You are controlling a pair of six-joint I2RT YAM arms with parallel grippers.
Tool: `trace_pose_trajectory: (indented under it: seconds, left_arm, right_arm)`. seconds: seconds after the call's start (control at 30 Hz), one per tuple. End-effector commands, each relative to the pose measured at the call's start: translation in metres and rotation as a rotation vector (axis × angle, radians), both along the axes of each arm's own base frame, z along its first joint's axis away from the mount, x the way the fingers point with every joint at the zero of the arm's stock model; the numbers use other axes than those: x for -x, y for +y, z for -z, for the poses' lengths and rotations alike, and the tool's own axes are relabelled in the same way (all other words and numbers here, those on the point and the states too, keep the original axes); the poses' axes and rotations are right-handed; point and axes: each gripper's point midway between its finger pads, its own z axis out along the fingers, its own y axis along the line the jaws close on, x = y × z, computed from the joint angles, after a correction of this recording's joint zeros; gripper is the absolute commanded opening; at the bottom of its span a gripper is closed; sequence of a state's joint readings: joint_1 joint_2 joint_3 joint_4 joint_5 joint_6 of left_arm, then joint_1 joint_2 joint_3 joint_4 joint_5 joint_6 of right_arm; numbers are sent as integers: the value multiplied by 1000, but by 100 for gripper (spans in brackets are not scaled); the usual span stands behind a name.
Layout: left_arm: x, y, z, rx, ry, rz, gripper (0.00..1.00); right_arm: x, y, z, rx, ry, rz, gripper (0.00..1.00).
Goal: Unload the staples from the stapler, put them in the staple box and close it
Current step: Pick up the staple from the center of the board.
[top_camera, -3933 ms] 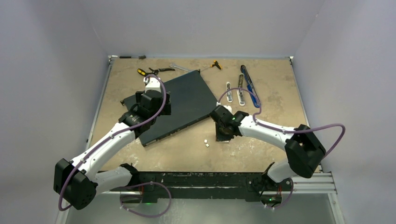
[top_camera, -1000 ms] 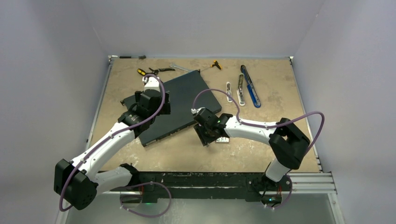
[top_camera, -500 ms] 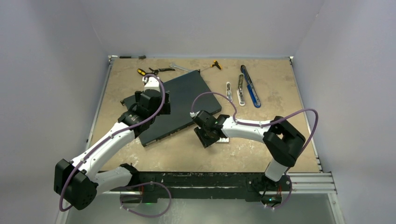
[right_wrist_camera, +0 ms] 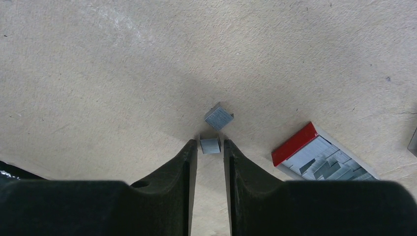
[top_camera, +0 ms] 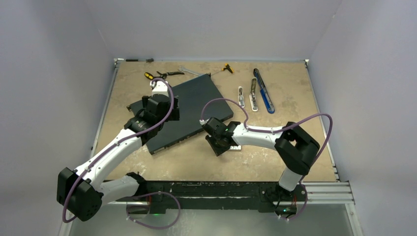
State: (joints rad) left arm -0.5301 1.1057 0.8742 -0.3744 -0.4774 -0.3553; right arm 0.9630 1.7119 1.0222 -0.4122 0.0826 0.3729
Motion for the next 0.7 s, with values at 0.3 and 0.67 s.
trace_pose_trajectory:
  seconds: [0.3,0.67]
  left_arm:
    - [-7,0,-13,22,-43,0,89]
    - [-6,-1,-13,26,-44,2,89]
  right_arm:
    - [4,4,-6,-34,2,9,20]
    - [3,-5,-24,-44,-4,143,18]
